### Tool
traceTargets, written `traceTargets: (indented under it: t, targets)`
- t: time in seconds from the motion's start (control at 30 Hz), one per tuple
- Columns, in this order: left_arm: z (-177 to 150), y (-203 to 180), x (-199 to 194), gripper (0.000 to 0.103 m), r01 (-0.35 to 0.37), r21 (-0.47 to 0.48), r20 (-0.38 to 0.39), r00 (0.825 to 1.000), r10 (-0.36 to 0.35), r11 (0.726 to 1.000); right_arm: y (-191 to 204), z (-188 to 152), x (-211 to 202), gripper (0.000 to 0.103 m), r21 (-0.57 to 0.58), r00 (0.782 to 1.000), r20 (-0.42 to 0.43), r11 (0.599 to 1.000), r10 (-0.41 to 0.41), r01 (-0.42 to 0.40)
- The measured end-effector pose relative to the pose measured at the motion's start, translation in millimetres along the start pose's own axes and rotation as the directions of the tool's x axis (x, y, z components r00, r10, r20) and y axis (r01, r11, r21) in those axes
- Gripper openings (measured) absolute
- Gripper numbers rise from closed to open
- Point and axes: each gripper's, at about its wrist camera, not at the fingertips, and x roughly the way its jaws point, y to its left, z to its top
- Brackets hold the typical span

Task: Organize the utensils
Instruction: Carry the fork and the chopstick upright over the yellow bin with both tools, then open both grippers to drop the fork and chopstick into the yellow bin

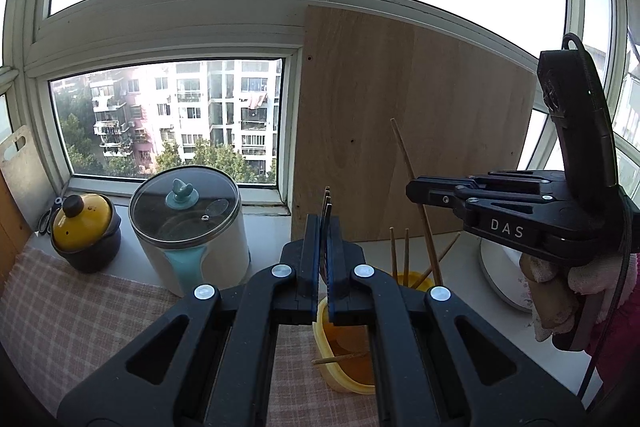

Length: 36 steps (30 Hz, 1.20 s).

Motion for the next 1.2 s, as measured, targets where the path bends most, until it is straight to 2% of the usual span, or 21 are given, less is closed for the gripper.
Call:
traceTargets:
  t: [0.37,0.93,1.0,1.1,1.2]
  targets:
    - [-11.9,-13.3,17.7,0.0,0.017,0.026,-0.047,0.999,-0.015,1.0,-15.4,-15.8,18.9,0.003,0.03,0.999,-0.052,1.0,0.0,0.001]
    - [-25.4,-16.0,16.5,0.003,0.069,-0.014,-0.1,0.993,-0.07,0.998,-24.9,-38.8,18.5,0.005,0.075,0.995,-0.101,0.997,0.026,-0.018]
    - [-26.5,-16.6,14.2,0.006,0.074,-0.014,-0.103,0.992,-0.075,0.997,-24.4,-41.4,17.7,0.007,0.079,0.994,-0.107,0.997,0.032,-0.024]
    - [-26.7,-15.7,7.4,0.008,0.072,-0.022,-0.09,0.993,-0.074,0.997,-20.9,-45.1,13.3,0.018,0.07,0.994,-0.107,0.997,0.028,-0.021]
    - [-25.2,-12.8,-3.0,0.008,0.073,-0.035,-0.069,0.995,-0.075,0.997,-16.8,-48.9,7.4,0.018,0.068,0.994,-0.108,0.997,0.03,-0.022]
